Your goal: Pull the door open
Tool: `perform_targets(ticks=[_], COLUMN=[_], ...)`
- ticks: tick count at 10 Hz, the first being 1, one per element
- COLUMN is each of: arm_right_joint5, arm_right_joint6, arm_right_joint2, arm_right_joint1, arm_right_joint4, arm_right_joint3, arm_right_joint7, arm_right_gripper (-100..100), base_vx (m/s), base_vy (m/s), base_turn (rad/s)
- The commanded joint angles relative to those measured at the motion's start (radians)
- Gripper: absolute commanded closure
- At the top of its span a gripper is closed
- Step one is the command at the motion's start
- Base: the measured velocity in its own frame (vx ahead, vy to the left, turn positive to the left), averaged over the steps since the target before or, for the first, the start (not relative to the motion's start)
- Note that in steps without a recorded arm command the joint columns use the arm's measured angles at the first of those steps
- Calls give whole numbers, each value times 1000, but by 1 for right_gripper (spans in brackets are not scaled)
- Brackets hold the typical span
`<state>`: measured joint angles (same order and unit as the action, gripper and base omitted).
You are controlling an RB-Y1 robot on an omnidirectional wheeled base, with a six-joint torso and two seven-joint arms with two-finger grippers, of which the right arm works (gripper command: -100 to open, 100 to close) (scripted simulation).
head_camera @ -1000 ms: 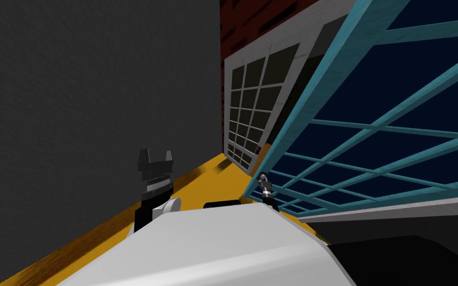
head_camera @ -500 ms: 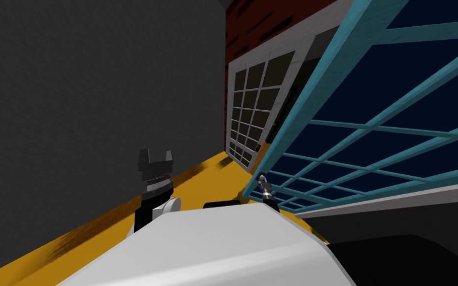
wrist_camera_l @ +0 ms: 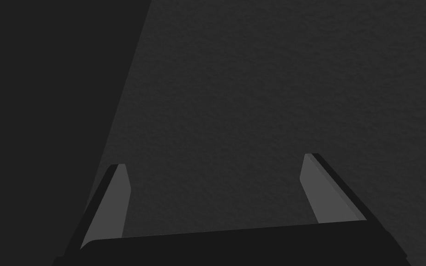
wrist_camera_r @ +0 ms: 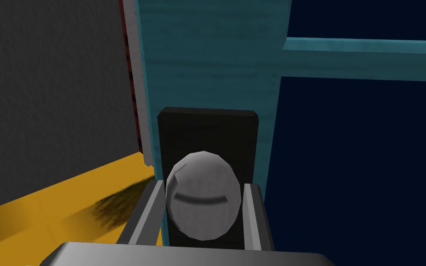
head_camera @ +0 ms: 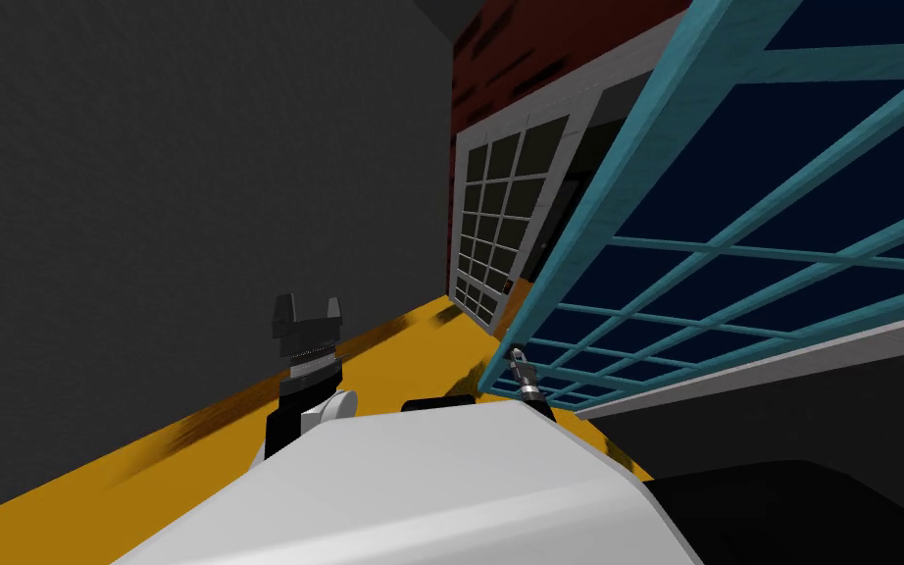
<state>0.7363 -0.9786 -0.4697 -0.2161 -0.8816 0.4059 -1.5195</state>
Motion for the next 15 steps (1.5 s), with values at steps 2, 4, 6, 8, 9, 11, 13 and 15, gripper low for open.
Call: perform_targets(ticks=[2, 4, 6, 8, 9, 11, 13, 15], arm_right_joint5=[-9, -21, -33, -45, -49, -54, -59, -67], arm_right_joint6=[-14, -36, -61, -84, -93, -99, -116, -142], arm_right_joint2=[-10, -26, -43, -60, -66, -70, -78, -90], arm_right_joint1=[-9, -17, -27, -35, -39, -46, -49, -53], arm_right_joint4=[3, 6, 10, 13, 14, 19, 28, 40], arm_right_joint3=[17, 36, 57, 77, 84, 96, 106, 122], arm_right_joint7=[-17, -37, -61, -82, -90, -97, -110, -128], arm_right_gripper=[100, 100, 100, 100, 100, 100, 100, 100], base_vx=[-118, -209, -193, -219, -199, -118, -197, -195], base_vy=[-11, -27, -23, -30, -57, -24, -30, -28], base_turn=[55, 113, 110, 93, 81, 83, 120, 125])
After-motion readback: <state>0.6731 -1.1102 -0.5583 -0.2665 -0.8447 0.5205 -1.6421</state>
